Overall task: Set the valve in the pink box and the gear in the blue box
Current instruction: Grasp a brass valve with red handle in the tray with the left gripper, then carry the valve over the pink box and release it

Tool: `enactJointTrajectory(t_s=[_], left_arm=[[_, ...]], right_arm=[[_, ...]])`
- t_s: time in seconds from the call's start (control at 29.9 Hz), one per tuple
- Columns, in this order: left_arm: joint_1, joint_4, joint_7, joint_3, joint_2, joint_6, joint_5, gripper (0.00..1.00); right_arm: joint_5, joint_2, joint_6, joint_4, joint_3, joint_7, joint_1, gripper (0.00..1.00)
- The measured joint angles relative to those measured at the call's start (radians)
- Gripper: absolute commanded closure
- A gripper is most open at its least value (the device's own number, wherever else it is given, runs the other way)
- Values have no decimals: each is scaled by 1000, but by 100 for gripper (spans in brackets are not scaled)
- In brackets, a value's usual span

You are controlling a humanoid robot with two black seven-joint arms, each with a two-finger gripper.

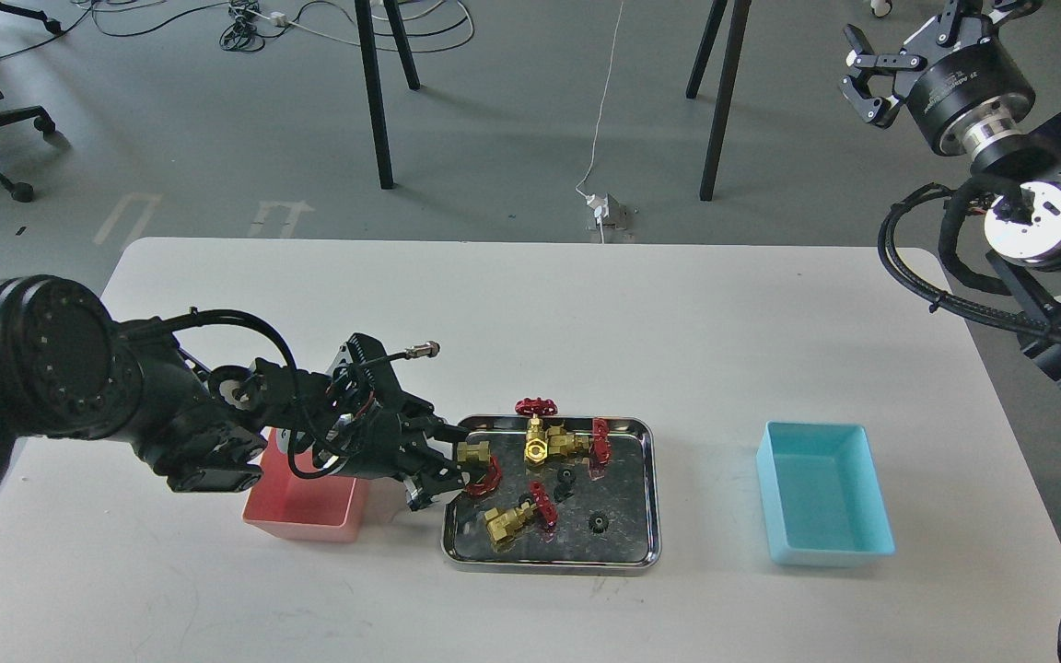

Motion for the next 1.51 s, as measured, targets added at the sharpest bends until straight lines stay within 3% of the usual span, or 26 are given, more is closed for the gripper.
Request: enactJointTrajectory(t_s=[0.2,0.5,0.74,0.9,1.0,1.14,1.51], left_arm=[[-4,-1,0,3,6,0,1,90],[-64,-66,0,-12,55,0,5,92],[-240,-301,0,-124,248,0,6,92],[-269,-358,0,-144,446,0,74,92],[-252,-368,0,-146,575,0,155,92],[-177,-370,0,-151,677,0,219,92],[38,-274,0,-242,699,0,264,91]], right_arm=[[0,0,0,-1,1,0,-10,1],[0,-1,0,-2,2,0,-21,1],[0,-1,-50,-3,42,-18,59,1],[0,5,-159,-5,46,-52,135,1],[19,10,-228,-4,47,-86,169,1],[59,10,-247,-4,45,-105,176,1],[69,9,-248,-4,41,-107,140,1]])
